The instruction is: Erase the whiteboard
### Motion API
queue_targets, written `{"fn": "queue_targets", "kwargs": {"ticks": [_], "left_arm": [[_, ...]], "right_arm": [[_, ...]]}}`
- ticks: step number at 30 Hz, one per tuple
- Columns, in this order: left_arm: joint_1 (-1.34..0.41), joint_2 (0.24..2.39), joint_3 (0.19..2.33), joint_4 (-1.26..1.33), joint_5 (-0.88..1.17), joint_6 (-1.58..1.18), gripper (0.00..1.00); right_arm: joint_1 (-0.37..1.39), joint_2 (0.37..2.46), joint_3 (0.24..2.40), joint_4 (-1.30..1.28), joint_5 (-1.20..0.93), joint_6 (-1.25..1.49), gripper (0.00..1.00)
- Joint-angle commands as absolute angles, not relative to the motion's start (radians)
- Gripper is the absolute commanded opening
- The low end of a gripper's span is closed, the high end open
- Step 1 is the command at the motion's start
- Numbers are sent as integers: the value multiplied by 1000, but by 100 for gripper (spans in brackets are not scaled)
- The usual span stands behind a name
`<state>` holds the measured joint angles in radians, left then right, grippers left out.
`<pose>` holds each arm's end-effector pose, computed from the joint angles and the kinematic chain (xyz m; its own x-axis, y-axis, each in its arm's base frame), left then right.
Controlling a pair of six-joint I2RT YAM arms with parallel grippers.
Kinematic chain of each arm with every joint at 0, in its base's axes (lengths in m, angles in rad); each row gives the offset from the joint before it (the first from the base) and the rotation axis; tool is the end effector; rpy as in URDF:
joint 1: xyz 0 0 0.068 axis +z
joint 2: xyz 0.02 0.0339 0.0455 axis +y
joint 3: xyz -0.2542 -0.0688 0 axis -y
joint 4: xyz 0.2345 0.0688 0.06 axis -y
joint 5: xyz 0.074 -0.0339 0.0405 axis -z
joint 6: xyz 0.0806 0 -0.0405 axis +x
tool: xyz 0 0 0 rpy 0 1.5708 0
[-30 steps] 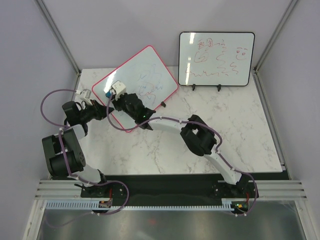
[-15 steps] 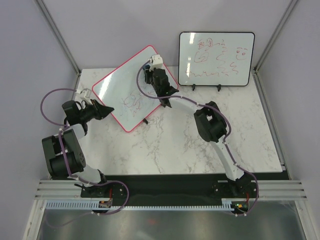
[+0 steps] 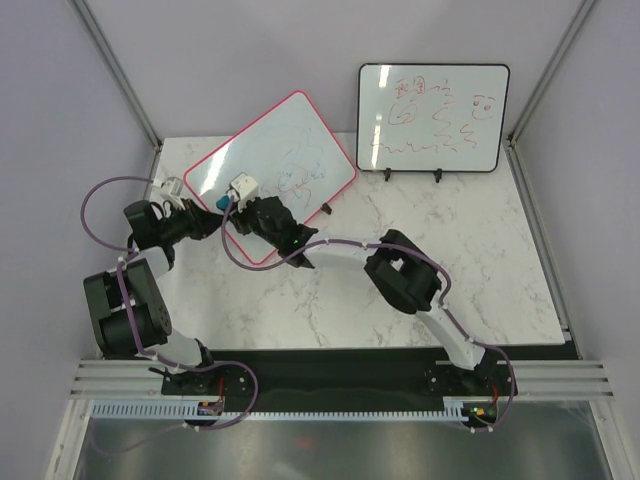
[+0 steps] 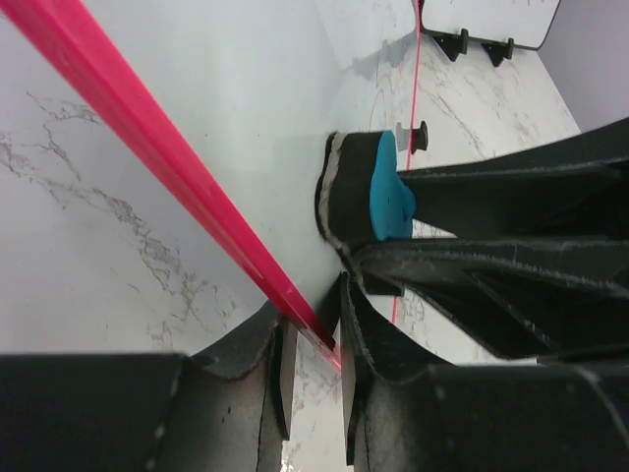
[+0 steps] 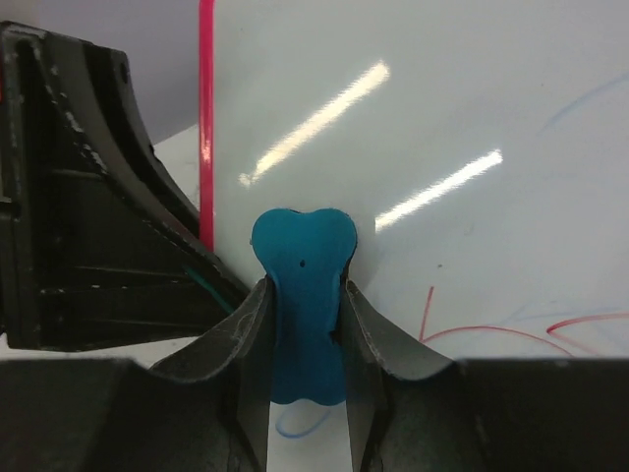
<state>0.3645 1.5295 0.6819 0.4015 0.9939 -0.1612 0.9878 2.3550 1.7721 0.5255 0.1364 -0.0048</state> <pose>0.3194 0.0496 0.1805 -0.4801 -0.2769 -0.8324 0.4407 0.7444 -0.5017 0.3295 0.4798 0.2056 -0.0280 -0.0511 -0.9983 -0.7525 0.6585 -0.0126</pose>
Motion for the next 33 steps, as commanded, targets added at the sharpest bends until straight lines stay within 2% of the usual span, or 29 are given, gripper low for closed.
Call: {"fn": "queue_targets", "kwargs": {"ticks": [1, 9, 13, 23, 28, 33], "left_arm": [[360, 1511, 718, 431, 950, -29, 2], [362, 1503, 721, 417, 950, -17, 2], [360, 1506, 724, 413, 948, -12, 2], [362, 1509, 733, 405, 950, -18, 2], [360, 1511, 735, 405, 954, -20, 2], [362, 1505, 736, 394, 953, -9, 2]], "right_arm": [[907, 2290, 1732, 503, 167, -11, 0], [762, 2286, 1720, 460, 356, 87, 0], [768, 2284, 1718, 445, 287, 107, 0], [948, 2290, 1733, 485, 114, 83, 0], [943, 2263, 1689, 466, 150, 72, 0], [842, 2255, 1709, 333, 215, 146, 0]]}}
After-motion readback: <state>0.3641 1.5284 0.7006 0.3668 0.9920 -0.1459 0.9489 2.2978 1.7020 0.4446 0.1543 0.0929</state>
